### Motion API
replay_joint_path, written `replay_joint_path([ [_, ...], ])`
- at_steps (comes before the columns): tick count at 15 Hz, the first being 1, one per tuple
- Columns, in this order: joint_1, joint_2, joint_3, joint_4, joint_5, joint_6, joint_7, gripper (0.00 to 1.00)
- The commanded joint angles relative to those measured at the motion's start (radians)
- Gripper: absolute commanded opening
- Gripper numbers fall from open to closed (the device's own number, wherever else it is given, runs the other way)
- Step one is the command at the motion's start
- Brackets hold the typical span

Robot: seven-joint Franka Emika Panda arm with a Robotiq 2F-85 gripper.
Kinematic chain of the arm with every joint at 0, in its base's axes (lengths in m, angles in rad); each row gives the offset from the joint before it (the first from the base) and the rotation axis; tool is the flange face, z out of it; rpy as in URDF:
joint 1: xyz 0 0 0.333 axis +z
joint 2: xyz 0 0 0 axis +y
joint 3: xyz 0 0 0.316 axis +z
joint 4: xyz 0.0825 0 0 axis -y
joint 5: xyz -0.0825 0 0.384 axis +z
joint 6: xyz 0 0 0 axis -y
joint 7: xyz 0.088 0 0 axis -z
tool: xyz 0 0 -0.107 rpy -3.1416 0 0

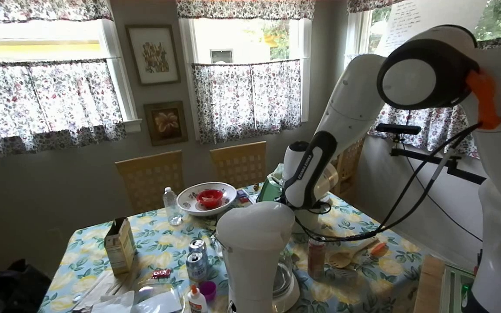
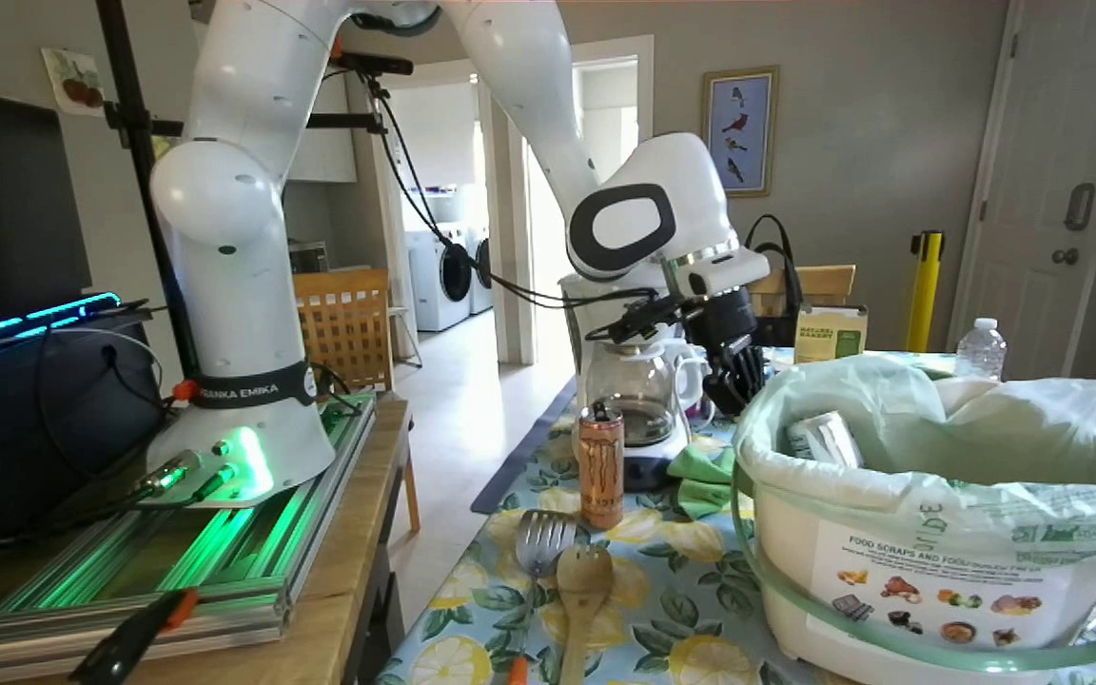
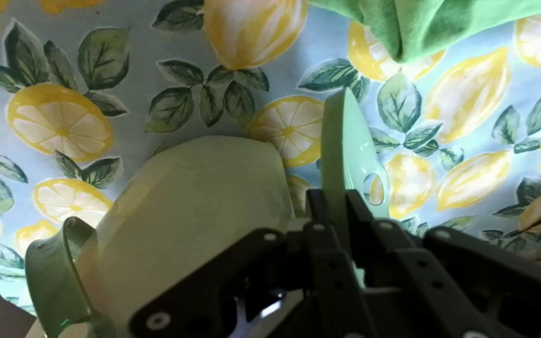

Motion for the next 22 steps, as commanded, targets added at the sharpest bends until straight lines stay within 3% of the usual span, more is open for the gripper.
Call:
replay_joint_path([
  [1, -0.104, -0.053, 0.124, 0.000, 0.071, 0.014, -0.010, 0.03],
  [13, -0.538, -0.128, 0.631, 0.009, 0.406, 0.000, -0.214, 0.03],
  [17, -0.596, -0.124, 0.675, 0.007, 0.413, -0.013, -0.236, 0.03],
  [20, -0.589, -0.132, 0.643, -0.011, 0.378, -0.028, -0.211, 0.03],
  [22, -0.539, -0.140, 0.586, -0.018, 0.414, -0.048, -0.232, 0.03],
])
